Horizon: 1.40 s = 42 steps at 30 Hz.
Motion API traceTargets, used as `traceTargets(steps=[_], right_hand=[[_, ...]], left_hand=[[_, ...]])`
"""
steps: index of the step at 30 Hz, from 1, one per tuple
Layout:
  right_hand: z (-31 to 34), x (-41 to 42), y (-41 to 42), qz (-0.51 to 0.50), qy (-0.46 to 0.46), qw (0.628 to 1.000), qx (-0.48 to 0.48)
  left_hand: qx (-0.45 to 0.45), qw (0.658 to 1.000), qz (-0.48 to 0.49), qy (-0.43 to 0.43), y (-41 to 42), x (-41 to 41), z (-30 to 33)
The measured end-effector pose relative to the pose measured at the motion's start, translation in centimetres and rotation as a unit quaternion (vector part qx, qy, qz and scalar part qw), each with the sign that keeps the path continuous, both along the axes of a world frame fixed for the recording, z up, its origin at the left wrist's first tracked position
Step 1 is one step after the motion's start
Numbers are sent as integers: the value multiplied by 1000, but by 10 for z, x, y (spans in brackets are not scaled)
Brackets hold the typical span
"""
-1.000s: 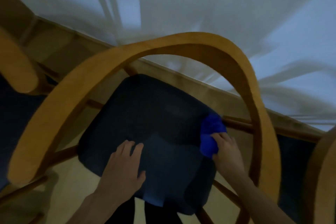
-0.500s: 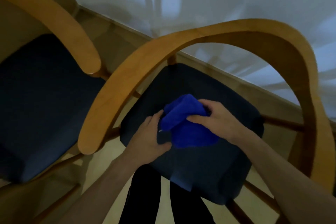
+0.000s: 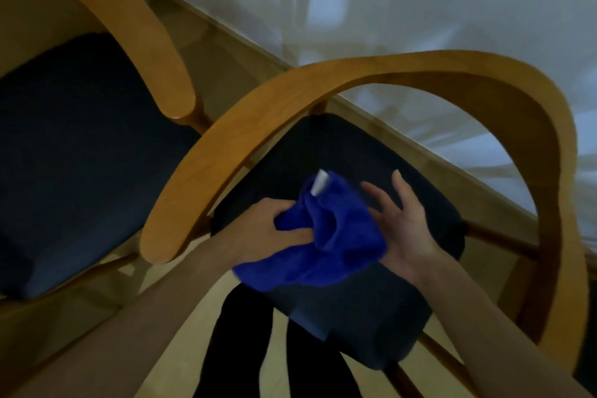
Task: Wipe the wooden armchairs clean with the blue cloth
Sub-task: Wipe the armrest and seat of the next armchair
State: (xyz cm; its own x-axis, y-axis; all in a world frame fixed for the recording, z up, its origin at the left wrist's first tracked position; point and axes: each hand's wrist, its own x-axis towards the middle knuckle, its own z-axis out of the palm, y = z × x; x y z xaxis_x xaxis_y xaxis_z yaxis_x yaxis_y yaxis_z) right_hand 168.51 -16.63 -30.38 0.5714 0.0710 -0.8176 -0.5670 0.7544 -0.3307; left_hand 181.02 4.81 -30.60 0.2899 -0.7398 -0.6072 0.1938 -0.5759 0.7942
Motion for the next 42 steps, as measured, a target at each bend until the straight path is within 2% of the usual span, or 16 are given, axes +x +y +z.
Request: traceTargets(steps=[5, 8, 12, 14, 16, 18, 20, 23, 25, 27, 29, 31, 33, 34, 38, 42], right_hand=[[-7, -12, 12, -67, 45, 997, 13], [-14, -22, 24, -47, 10, 999, 0], [-22, -33, 29, -44, 61, 997, -34], [-24, -38, 25, -61, 33, 996, -58], [-18, -36, 17, -2, -22, 991, -134], [-13, -30, 10, 185, -53, 941, -278], [-13, -23, 6, 341, -30, 841, -419], [-10, -5, -8, 393, -3, 708, -586], [-6, 7, -29, 441, -35, 654, -613], [-3, 18, -51, 482, -80, 688, -537], [0, 24, -61, 509, -88, 732, -444], [-3, 27, -67, 506, -67, 791, -338], [-14, 27, -69, 486, -19, 822, -297], [-22, 25, -70, 474, 6, 813, -337], [-60, 3, -59, 435, 89, 699, -561], [-79, -13, -17, 382, 107, 706, -587]], left_hand=[[1, 997, 76, 0, -13, -22, -6], [-4, 996, 94, -2, -23, -31, -9], [3, 990, 134, 43, -35, -39, -8], [23, 984, 170, 49, -38, -37, -8], [45, 983, 175, 25, -41, -33, -10], [62, 989, 132, -28, -46, -30, -13], [41, 993, 93, -58, -53, -30, -15], [-12, 996, 82, -43, -68, -32, -8], [9, 990, 74, -120, -75, -24, -5], [19, 989, 31, -141, -79, -9, -3], [-4, 998, -16, -53, -83, 3, 4], [-17, 999, -39, -1, -86, 8, 6], [5, 999, -39, -22, -90, 7, -2], [31, 998, -45, -43, -91, 7, -10], [197, 950, -151, -188, -83, 4, -46], [179, 932, -125, -288, -60, -2, -59]])
